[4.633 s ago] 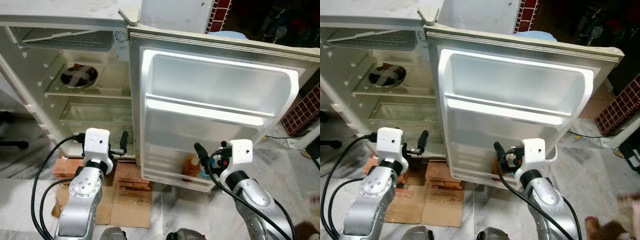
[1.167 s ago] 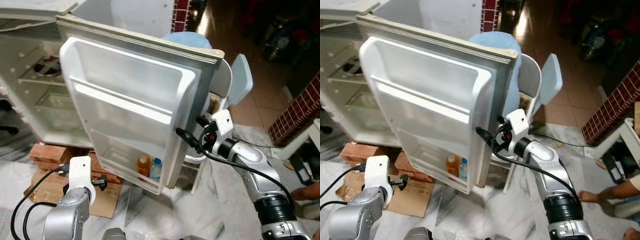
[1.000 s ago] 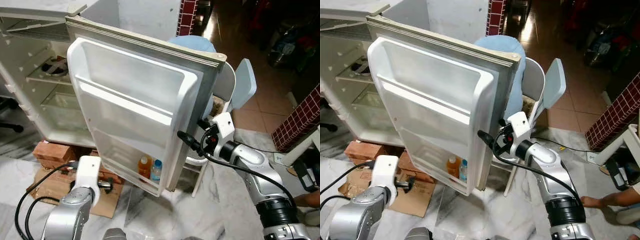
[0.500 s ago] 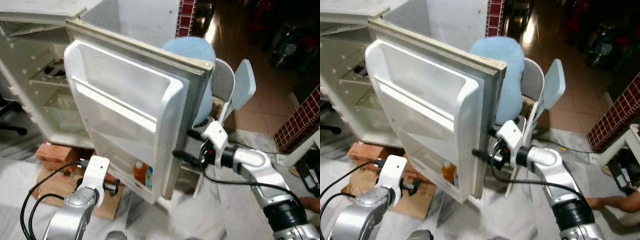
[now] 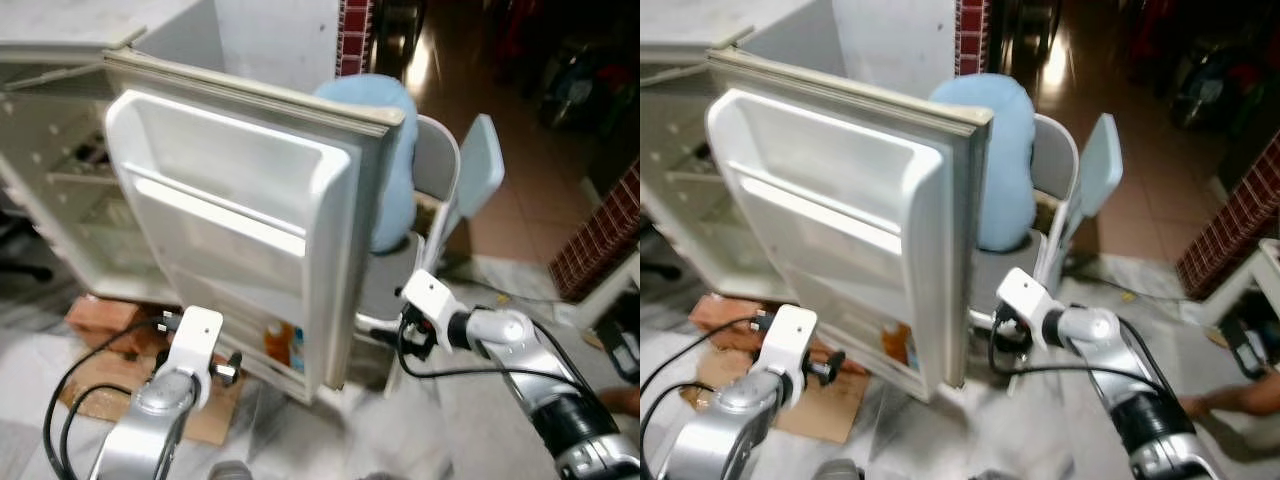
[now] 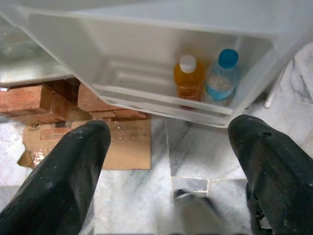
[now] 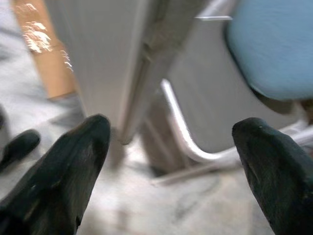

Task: Restocking fridge

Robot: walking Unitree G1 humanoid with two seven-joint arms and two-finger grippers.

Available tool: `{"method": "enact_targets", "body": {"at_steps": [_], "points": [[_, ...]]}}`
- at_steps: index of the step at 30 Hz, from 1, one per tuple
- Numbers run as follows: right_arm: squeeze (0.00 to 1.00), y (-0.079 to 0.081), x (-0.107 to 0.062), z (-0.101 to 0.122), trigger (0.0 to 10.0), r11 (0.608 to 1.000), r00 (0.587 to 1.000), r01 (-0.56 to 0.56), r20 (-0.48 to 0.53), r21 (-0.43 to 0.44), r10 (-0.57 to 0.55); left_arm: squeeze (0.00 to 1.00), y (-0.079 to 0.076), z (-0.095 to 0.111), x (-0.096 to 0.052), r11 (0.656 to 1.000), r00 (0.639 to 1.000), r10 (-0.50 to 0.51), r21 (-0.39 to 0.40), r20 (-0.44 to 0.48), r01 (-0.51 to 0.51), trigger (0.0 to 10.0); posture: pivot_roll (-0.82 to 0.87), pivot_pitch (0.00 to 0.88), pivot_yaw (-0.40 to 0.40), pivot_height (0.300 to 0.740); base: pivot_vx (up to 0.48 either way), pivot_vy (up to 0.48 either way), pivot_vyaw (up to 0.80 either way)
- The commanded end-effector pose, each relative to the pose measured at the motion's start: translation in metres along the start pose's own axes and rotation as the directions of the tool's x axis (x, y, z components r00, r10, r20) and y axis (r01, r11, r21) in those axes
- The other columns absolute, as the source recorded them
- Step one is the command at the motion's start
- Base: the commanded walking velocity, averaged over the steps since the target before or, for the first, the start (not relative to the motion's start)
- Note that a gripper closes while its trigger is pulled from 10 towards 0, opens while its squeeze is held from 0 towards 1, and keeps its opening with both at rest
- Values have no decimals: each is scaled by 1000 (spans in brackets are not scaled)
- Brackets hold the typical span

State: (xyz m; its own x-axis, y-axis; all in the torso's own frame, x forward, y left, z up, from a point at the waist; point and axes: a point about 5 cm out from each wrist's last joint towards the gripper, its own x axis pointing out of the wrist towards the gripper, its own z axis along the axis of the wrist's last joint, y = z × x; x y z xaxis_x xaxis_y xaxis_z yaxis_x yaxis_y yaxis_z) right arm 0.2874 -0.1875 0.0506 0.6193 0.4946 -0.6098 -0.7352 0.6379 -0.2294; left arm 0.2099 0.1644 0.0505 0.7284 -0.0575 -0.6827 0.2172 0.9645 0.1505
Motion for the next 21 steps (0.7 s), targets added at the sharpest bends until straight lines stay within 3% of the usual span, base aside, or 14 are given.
{"method": "enact_targets", "body": {"at_steps": [1, 9, 12, 14, 15, 18, 20, 21], "points": [[0, -10, 3, 20, 10000, 998, 996, 55, 71, -23, -54, 0, 6, 1, -1, 1000, 1000, 25, 8, 5, -25, 10000, 88, 0, -25, 740, 0, -382, 0], [0, -24, 4, 38, 10000, 976, 961, 212, 167, 56, -219, 0, 7, 2, -1, 999, 999, 38, -2, 19, -38, 10000, 87, 0, -29, 740, 0, -90, 0], [0, -31, 5, 43, 10000, 951, 931, 289, 198, 114, -307, 0, 13, 7, -1, 994, 993, 107, -19, 57, -107, 10000, 87, 0, -30, 740, 0, 0, 0], [0, -35, 8, 55, 10000, 914, 891, 343, 233, 217, -390, 0, 26, 12, -2, 970, 969, 235, -81, 81, -228, 10000, 87, 0, -31, 740, 0, 0, 0], [0, -37, 11, 65, 10000, 891, 864, 368, 258, 265, -433, 0, 30, 11, -2, 956, 962, 264, -150, 63, -253, 10000, 87, 0, -31, 740, 0, 0, 0], [0, -38, 14, 78, 10000, 874, 838, 382, 287, 300, -464, 0, 32, 6, -3, 939, 961, 275, -221, 19, -264, 10000, 90, 0, -33, 740, 0, 0, 0], [0, -37, 18, 100, 10000, 870, 808, 371, 349, 323, -474, 0, 39, -4, -6, 905, 949, 313, -293, -31, -308, 10000, 104, 0, -39, 740, 0, 0, 0], [0, -37, 22, 114, 10000, 857, 787, 367, 371, 361, -493, 0, 47, -11, -7, 895, 937, 346, -282, -51, -346, 10000, 109, 0, -43, 740, 0, 0, 0]]}}
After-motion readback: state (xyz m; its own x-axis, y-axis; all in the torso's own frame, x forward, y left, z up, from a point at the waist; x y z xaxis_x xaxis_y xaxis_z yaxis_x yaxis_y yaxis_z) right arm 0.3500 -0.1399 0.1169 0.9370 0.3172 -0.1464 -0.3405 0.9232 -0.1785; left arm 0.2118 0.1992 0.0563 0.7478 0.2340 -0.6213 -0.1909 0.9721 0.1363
